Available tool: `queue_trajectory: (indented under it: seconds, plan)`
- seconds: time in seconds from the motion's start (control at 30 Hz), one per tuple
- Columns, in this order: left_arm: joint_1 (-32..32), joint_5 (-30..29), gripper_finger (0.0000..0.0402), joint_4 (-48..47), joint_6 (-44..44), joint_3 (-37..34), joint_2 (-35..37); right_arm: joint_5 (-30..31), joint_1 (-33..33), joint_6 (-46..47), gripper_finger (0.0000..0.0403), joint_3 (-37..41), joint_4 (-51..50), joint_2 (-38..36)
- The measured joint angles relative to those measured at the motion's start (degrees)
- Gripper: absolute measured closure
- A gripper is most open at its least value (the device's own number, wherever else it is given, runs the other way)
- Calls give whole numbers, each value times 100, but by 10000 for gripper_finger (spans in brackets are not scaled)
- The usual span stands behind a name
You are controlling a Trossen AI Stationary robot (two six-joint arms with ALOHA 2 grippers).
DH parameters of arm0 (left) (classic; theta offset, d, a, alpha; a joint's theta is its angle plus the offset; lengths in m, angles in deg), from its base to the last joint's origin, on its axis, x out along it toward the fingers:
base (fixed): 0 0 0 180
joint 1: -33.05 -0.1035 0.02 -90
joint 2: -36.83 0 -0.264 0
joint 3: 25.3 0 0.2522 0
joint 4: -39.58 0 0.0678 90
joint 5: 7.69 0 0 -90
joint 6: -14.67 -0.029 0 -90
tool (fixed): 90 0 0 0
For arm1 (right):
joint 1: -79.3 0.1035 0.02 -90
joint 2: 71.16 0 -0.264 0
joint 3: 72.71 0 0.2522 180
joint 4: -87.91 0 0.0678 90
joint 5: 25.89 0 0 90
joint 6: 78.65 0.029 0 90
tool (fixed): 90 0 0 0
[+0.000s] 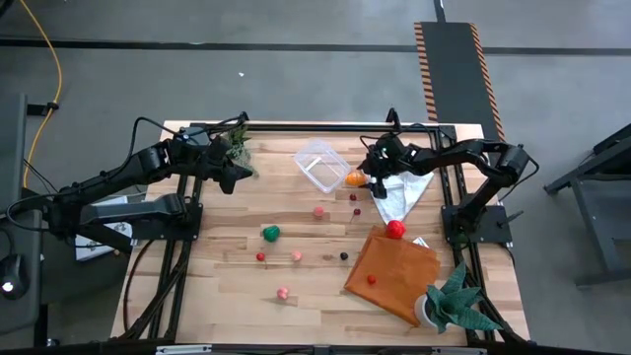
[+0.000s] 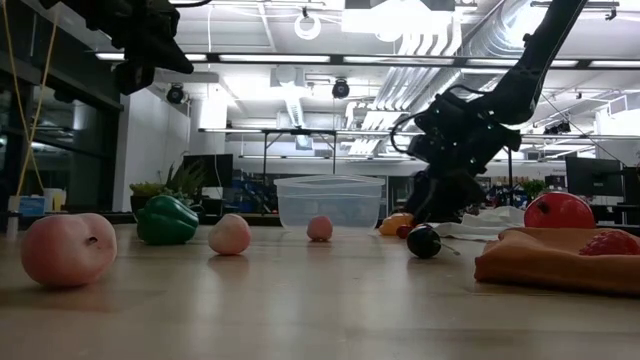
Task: Pick and placing Produce into tupperware
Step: Put the brown croissant into the transparent bin
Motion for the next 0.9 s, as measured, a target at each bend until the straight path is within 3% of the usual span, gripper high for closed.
queue_trajectory:
  seconds: [0.9]
  plan:
    - [0, 0, 401, 0, -9, 0, 0, -24, 0, 2, 100, 0, 98, 8]
